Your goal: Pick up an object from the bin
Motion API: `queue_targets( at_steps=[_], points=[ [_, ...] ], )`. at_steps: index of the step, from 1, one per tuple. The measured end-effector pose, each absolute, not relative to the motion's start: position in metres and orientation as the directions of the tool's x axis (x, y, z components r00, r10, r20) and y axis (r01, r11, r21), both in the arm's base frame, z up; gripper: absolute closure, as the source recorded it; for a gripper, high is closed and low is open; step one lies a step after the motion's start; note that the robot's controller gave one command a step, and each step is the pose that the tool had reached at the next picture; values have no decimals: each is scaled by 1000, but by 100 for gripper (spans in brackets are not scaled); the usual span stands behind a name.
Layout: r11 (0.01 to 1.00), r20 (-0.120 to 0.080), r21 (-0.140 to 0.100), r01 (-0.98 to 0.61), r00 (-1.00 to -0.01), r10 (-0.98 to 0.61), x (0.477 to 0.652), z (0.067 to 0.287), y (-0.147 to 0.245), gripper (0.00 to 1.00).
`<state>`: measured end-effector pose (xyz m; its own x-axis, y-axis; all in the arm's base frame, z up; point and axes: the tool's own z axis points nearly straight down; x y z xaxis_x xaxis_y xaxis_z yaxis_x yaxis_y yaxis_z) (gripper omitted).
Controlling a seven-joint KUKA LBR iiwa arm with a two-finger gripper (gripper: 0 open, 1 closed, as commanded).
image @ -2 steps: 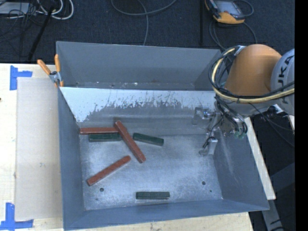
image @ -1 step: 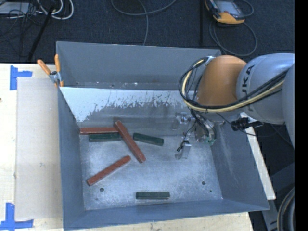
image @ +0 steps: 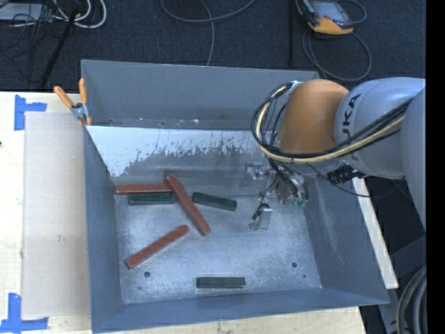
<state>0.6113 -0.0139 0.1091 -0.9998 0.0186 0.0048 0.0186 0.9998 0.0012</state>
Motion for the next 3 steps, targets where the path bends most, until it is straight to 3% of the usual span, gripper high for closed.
queue_targets(
  at_steps=[1, 2, 3],
  points=[
    [992, -2, 0, 130, -992, 130, 617, 118, 20, 0],
    [987, 2, 0, 159, -987, 159, 610, 68, 60, 0],
    [930, -1, 0, 369, -930, 369, 620, 71, 59, 100]
  ],
)
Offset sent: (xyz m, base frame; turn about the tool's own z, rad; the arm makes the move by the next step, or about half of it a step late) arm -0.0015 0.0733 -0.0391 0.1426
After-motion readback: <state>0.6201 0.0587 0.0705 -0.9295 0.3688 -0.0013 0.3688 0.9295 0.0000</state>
